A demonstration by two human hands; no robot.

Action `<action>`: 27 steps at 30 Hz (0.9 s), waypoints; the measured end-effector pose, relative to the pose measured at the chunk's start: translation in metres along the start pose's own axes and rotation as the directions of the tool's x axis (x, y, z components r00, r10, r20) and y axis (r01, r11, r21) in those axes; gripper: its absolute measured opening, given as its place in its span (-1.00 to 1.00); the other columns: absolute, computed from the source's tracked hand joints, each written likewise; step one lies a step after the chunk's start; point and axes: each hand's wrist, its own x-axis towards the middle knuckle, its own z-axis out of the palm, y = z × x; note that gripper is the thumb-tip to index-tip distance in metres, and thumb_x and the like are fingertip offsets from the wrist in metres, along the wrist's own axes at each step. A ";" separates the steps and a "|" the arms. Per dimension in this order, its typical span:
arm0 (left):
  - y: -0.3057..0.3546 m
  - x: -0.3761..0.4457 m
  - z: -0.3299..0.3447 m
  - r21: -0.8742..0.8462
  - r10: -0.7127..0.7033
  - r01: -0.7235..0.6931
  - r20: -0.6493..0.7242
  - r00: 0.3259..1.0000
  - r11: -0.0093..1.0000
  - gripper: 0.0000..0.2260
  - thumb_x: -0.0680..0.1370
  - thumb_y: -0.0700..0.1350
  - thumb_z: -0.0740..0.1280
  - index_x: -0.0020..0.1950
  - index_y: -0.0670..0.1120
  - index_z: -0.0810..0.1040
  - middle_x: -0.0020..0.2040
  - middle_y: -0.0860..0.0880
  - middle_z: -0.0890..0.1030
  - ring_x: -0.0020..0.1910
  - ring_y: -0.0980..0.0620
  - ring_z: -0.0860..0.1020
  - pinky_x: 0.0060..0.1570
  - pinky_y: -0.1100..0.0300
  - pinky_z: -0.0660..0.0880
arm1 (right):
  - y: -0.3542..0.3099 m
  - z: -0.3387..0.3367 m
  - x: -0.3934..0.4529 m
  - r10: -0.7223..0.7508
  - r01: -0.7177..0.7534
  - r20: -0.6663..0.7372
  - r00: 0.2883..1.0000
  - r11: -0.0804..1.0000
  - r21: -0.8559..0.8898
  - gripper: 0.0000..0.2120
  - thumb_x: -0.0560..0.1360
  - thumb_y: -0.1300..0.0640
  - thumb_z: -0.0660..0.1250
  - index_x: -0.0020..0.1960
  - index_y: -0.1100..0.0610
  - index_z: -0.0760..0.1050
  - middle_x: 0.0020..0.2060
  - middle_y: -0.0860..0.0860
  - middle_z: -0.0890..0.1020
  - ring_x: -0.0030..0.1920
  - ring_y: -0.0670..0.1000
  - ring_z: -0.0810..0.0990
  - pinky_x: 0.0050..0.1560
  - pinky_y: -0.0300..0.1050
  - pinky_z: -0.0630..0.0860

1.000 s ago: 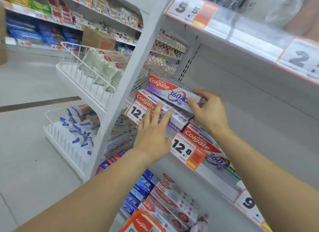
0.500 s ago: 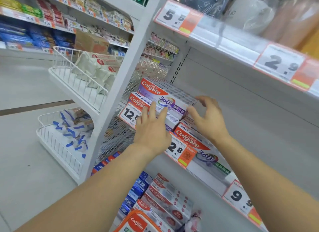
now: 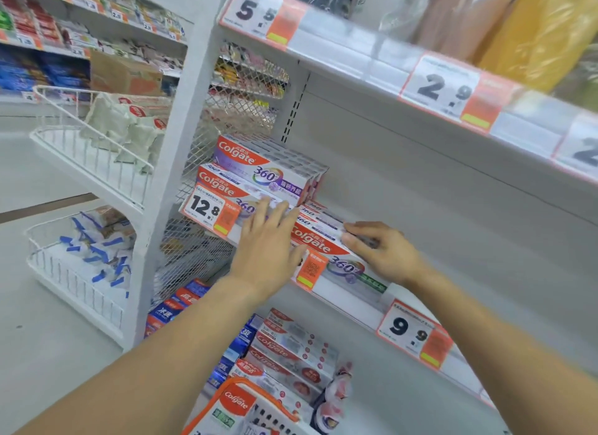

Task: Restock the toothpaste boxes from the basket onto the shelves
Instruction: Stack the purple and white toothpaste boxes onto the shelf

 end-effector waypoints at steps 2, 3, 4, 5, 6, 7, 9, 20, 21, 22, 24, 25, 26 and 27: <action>0.001 -0.001 0.000 -0.016 0.005 -0.005 -0.011 1.000 1.000 -0.48 0.67 0.07 0.17 0.60 -0.05 0.17 0.61 -0.02 0.14 0.61 -0.10 -0.11 0.51 -0.12 0.04 | 0.002 0.003 0.000 0.019 -0.019 -0.038 0.999 1.000 0.010 -0.60 0.55 -0.23 0.31 0.30 -0.09 0.60 0.32 -0.11 0.56 0.28 -0.10 0.51 0.21 -0.28 0.32; 0.001 -0.001 0.000 -0.023 0.005 -0.005 -0.015 1.000 1.000 -0.49 0.68 0.05 0.13 0.60 -0.07 0.16 0.61 -0.03 0.14 0.61 -0.11 -0.10 0.51 -0.12 0.04 | 0.002 0.005 0.001 0.029 -0.028 -0.049 0.998 1.000 0.011 -0.60 0.54 -0.25 0.31 0.29 -0.10 0.61 0.32 -0.10 0.56 0.30 -0.07 0.52 0.24 -0.24 0.36; 0.002 -0.001 0.000 -0.024 0.002 -0.003 -0.016 1.000 1.000 -0.50 0.69 0.03 0.11 0.60 -0.09 0.15 0.61 -0.04 0.13 0.61 -0.11 -0.10 0.51 -0.11 0.03 | 0.002 0.006 0.001 0.036 -0.036 -0.056 0.998 0.999 0.009 -0.59 0.53 -0.27 0.32 0.28 -0.10 0.61 0.31 -0.09 0.57 0.30 -0.05 0.53 0.28 -0.19 0.39; 0.002 -0.001 0.001 -0.018 0.001 -0.001 -0.016 1.000 1.000 -0.50 0.69 0.01 0.09 0.60 -0.09 0.13 0.61 -0.04 0.13 0.61 -0.12 -0.10 0.52 -0.11 0.03 | 0.001 0.007 0.002 0.046 -0.045 -0.062 0.997 0.999 0.007 -0.57 0.52 -0.29 0.31 0.28 -0.10 0.61 0.31 -0.08 0.57 0.30 -0.03 0.53 0.32 -0.12 0.42; 0.002 -0.001 0.001 -0.007 0.000 -0.001 -0.015 1.000 1.000 -0.50 0.69 0.00 0.09 0.61 -0.09 0.11 0.61 -0.04 0.12 0.61 -0.12 -0.10 0.52 -0.11 0.03 | 0.001 0.007 0.002 0.057 -0.057 -0.069 0.996 0.998 0.007 -0.55 0.51 -0.30 0.31 0.28 -0.10 0.61 0.30 -0.08 0.57 0.28 -0.02 0.54 0.33 -0.05 0.44; 0.003 -0.002 0.001 0.004 0.002 -0.001 -0.011 1.000 1.000 -0.49 0.68 -0.01 0.09 0.61 -0.08 0.10 0.61 -0.04 0.12 0.61 -0.13 -0.10 0.52 -0.12 0.03 | 0.000 0.008 0.001 0.069 -0.068 -0.078 0.995 0.998 0.011 -0.54 0.50 -0.32 0.31 0.28 -0.10 0.60 0.29 -0.08 0.57 0.27 -0.01 0.55 0.33 0.00 0.45; 0.002 -0.003 0.001 0.021 0.009 -0.009 0.003 1.000 1.000 -0.49 0.68 -0.03 0.10 0.62 -0.05 0.09 0.61 -0.04 0.11 0.61 -0.14 -0.11 0.52 -0.13 0.03 | -0.003 0.010 0.000 0.090 -0.089 -0.099 0.991 0.996 0.017 -0.53 0.49 -0.32 0.30 0.28 -0.10 0.59 0.26 -0.07 0.57 0.24 0.01 0.56 0.31 0.05 0.47; 0.005 -0.003 -0.004 0.111 0.007 -0.017 0.083 0.997 0.994 -0.39 0.60 -0.01 0.20 0.60 -0.06 0.06 0.62 -0.05 0.05 0.60 -0.16 -0.15 0.49 -0.19 0.05 | -0.008 0.010 -0.002 0.060 -0.064 -0.087 0.994 0.997 -0.038 -0.55 0.58 -0.23 0.25 0.34 0.01 0.56 0.34 -0.02 0.56 0.30 0.04 0.52 0.28 -0.07 0.44; 0.006 -0.002 -0.005 0.107 -0.002 -0.008 0.090 0.996 0.994 -0.39 0.59 -0.01 0.21 0.60 -0.07 0.07 0.62 -0.07 0.05 0.60 -0.17 -0.14 0.49 -0.19 0.03 | -0.009 0.010 -0.005 0.031 -0.038 -0.142 0.989 0.998 -0.044 -0.59 0.59 -0.18 0.27 0.31 0.03 0.58 0.32 0.00 0.58 0.30 0.05 0.53 0.30 -0.07 0.44; 0.007 -0.003 -0.006 0.090 -0.008 0.001 0.081 0.997 0.996 -0.40 0.59 -0.02 0.22 0.58 -0.09 0.10 0.61 -0.08 0.06 0.60 -0.17 -0.11 0.50 -0.18 0.02 | -0.010 0.010 -0.012 -0.020 0.012 -0.237 0.971 0.999 -0.035 -0.67 0.60 -0.09 0.30 0.26 0.06 0.61 0.25 0.01 0.62 0.27 0.05 0.55 0.29 -0.09 0.45; 0.010 -0.006 -0.009 0.035 0.049 -0.048 -0.040 0.998 0.998 -0.50 0.56 -0.05 0.26 0.49 -0.12 0.28 0.53 -0.13 0.25 0.55 -0.17 0.11 0.47 -0.16 0.14 | -0.018 0.011 -0.039 -0.127 0.150 -0.441 0.889 0.988 0.019 -0.87 0.57 0.13 0.37 0.08 0.09 0.66 0.02 -0.03 0.68 0.05 -0.05 0.61 0.13 -0.17 0.50; 0.014 -0.008 -0.009 0.013 0.117 -0.117 -0.140 0.983 0.993 -0.59 0.54 -0.07 0.27 0.38 -0.13 0.40 0.40 -0.14 0.40 0.44 -0.15 0.29 0.38 -0.14 0.29 | -0.022 0.014 -0.058 -0.165 0.215 -0.499 0.851 0.976 0.044 -0.90 0.54 0.21 0.39 0.01 0.09 0.66 -0.09 -0.06 0.66 -0.07 -0.13 0.59 0.02 -0.25 0.50; 0.018 -0.012 -0.008 -0.021 0.174 -0.184 -0.231 0.957 0.983 -0.70 0.52 -0.09 0.27 0.24 -0.13 0.49 0.22 -0.11 0.51 0.26 -0.13 0.44 0.22 -0.11 0.40 | -0.025 0.019 -0.080 -0.187 0.258 -0.521 0.833 0.964 0.066 -0.90 0.51 0.27 0.40 -0.04 0.10 0.65 -0.17 -0.08 0.64 -0.18 -0.16 0.57 -0.09 -0.34 0.47; 0.023 -0.018 -0.006 -0.076 0.201 -0.229 -0.273 0.941 0.970 -0.81 0.52 -0.10 0.27 0.10 -0.11 0.54 0.05 -0.07 0.57 0.07 -0.11 0.52 0.04 -0.08 0.46 | -0.025 0.027 -0.102 -0.193 0.276 -0.517 0.834 0.957 0.088 -0.88 0.48 0.30 0.41 -0.08 0.10 0.65 -0.22 -0.10 0.63 -0.25 -0.15 0.56 -0.17 -0.40 0.42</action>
